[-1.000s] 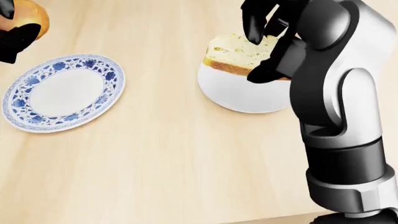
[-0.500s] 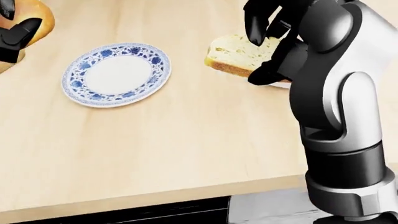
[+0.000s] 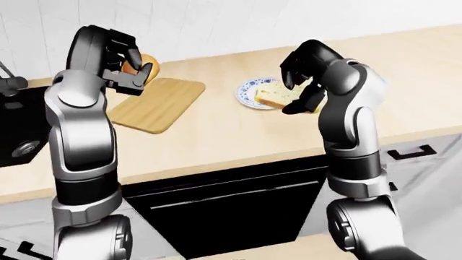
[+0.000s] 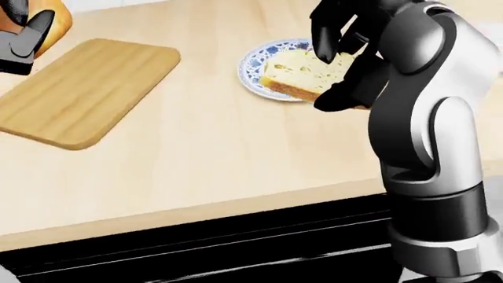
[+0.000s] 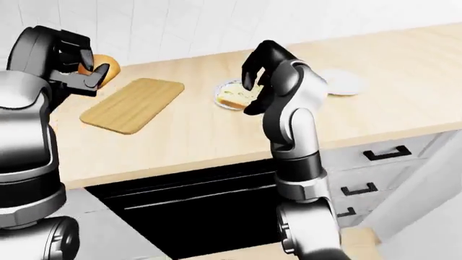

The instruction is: Place all breads on the cutting board.

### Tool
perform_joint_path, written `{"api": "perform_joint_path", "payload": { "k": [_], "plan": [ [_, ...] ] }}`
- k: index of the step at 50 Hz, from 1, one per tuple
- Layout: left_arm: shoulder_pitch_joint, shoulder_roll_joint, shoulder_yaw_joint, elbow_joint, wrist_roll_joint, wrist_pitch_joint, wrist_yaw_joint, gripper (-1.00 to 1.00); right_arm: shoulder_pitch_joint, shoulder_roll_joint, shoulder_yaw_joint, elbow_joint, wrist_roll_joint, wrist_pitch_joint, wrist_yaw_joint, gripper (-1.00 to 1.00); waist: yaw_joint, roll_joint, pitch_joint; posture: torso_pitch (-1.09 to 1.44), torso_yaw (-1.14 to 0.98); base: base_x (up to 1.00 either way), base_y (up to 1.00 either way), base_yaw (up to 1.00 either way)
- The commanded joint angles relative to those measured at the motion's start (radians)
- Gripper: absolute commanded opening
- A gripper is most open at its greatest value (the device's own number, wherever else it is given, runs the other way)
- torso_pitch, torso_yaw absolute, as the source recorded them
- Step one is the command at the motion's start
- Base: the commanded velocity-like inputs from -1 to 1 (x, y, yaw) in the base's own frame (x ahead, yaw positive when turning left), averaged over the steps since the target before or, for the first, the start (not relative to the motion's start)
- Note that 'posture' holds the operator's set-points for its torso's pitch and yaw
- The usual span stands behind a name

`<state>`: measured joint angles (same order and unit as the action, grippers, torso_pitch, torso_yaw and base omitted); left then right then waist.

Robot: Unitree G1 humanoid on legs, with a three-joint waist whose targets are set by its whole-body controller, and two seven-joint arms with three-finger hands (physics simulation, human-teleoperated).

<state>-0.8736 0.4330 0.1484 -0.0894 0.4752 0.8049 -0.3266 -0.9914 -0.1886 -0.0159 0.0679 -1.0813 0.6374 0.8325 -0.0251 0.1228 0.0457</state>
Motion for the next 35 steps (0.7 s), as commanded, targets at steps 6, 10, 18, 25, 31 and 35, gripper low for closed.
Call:
{"api": "perform_joint_path", "payload": {
  "k": [6,10,18,25,31,35],
  "plan": [
    [-0.040,0.017,0.024,-0.024,0.016,-0.031,0.022,-1.00,-0.067,-0.006,-0.002,-0.027,0.021,-0.016,-0.044,-1.00,0.028,-0.057,-0.008,0.00,0.00,0.16,0.00,1.00],
    [-0.037,0.010,0.020,-0.017,0.019,-0.042,0.027,-1.00,-0.068,-0.005,-0.005,-0.015,0.036,-0.007,-0.062,-1.00,-0.005,-0.082,0.018,0.00,0.00,0.07,0.14,0.25],
    [-0.028,-0.003,0.014,-0.016,0.027,-0.052,0.027,-1.00,-0.061,-0.013,-0.002,-0.009,0.052,-0.003,-0.089,-1.00,0.022,-0.065,0.004,0.00,0.00,0.10,0.00,0.00],
    [-0.029,-0.007,0.011,-0.020,0.037,-0.050,0.022,-1.00,-0.062,-0.019,-0.004,-0.007,0.065,-0.009,-0.097,-1.00,-0.001,-0.065,0.004,0.00,0.00,0.22,0.00,0.00],
    [-0.036,-0.006,0.012,-0.022,0.041,-0.046,0.016,-1.00,-0.071,-0.021,-0.002,-0.009,0.066,-0.005,-0.094,-1.00,-0.004,-0.076,0.003,0.00,0.00,0.00,0.00,0.00],
    [-0.040,-0.004,0.011,-0.028,0.045,-0.041,0.009,-1.00,-0.077,-0.024,-0.004,-0.011,0.066,-0.002,-0.092,-1.00,0.027,-0.071,0.002,0.00,0.00,0.00,0.00,0.00]
  ]
}}
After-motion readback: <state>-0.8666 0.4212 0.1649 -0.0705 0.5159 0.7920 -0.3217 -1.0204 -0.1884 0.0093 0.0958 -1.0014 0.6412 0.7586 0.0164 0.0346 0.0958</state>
